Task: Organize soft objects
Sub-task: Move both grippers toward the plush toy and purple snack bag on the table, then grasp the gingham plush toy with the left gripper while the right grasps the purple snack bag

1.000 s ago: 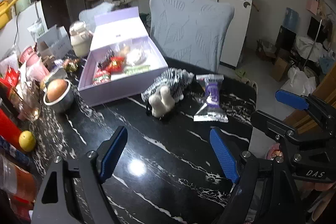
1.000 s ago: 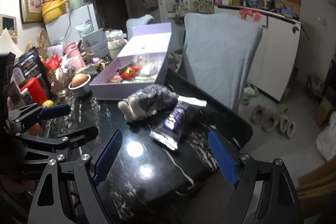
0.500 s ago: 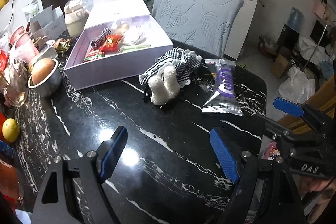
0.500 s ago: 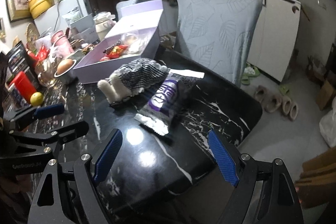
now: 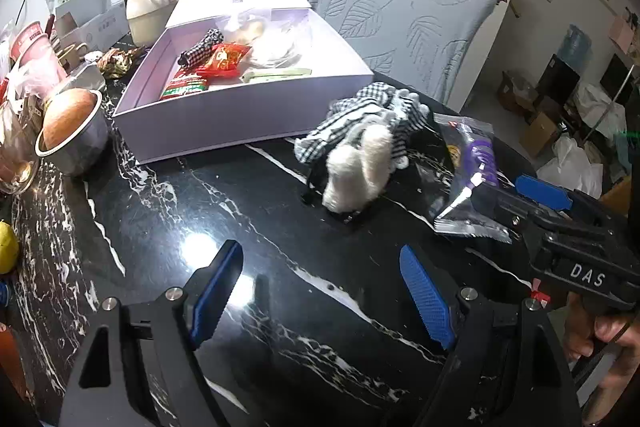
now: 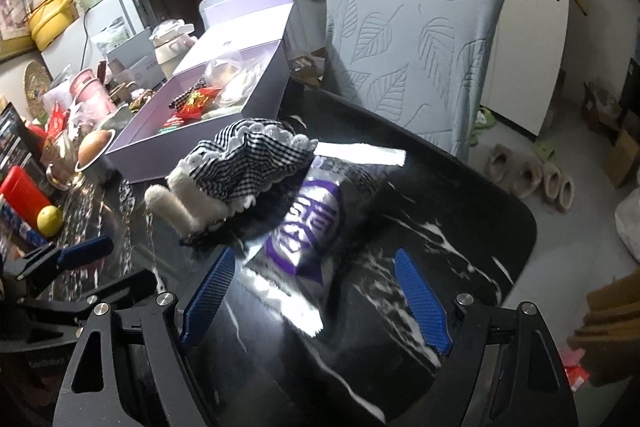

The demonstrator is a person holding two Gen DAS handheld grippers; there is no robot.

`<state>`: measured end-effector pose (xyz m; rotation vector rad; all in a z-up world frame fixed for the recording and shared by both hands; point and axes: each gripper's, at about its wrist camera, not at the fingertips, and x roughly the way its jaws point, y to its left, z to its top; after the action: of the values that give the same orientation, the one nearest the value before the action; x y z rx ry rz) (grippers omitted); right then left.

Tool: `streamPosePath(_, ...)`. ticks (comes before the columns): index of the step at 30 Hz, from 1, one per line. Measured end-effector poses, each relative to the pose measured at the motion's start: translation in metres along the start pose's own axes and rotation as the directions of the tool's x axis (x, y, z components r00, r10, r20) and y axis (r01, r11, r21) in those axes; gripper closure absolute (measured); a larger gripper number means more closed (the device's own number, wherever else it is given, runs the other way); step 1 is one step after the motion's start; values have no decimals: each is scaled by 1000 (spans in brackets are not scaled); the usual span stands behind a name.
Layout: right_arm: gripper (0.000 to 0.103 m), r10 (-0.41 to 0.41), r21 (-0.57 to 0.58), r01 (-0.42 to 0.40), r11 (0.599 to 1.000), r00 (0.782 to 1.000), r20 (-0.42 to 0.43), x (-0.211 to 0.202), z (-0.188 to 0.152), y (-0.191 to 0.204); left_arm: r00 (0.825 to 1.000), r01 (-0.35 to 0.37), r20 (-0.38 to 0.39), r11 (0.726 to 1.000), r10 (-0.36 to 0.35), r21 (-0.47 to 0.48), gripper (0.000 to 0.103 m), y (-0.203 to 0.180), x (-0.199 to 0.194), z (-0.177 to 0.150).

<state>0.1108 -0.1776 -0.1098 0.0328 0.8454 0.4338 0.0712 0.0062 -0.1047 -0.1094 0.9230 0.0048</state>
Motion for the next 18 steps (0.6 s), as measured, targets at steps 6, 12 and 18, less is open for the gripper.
streamPosePath(6,23,-2,17,3,1000,1000,-21,19,12,2,1000,-7,-5,1000,6,-21,22,10,7,5)
streamPosePath(12,42,-10,23,11,1000,998,-59,33,15,-1,1000,-10,-7,1000,10,-28,22,15,10,7)
streamPosePath(18,50,12,34,-9,999,997,-73,34,12,-12,1000,1,7,1000,-1,7,22,7,12,15)
